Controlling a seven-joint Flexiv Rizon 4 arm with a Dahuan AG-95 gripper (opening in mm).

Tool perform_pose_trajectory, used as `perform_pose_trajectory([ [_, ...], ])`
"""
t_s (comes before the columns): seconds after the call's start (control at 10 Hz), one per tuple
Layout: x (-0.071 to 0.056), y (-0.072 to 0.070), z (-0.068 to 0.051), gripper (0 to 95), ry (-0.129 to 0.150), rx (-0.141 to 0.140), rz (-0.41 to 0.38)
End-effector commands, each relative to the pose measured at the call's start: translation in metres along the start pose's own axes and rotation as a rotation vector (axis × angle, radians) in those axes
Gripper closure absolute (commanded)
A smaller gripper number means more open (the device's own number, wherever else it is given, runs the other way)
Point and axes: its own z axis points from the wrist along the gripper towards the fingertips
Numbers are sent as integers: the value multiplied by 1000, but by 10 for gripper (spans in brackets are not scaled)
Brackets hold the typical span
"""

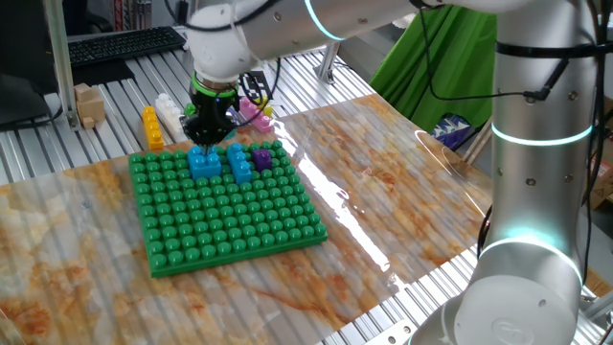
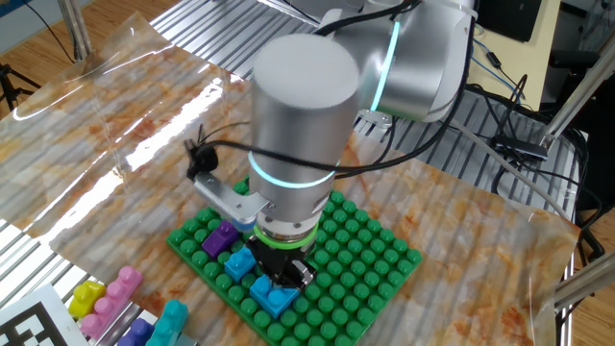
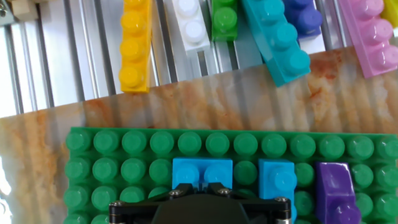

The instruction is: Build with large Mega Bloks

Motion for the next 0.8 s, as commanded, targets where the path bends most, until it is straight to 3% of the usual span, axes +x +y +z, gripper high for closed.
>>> perform_pose_trajectory([
  [0.1,6,-4,-22,950,41,-11,21],
  [0.3,6,-10,-34,950,54,-22,22],
  [0.5,6,-20,-51,950,85,-37,0],
  [0.8,7,-30,-64,950,96,-28,-34],
])
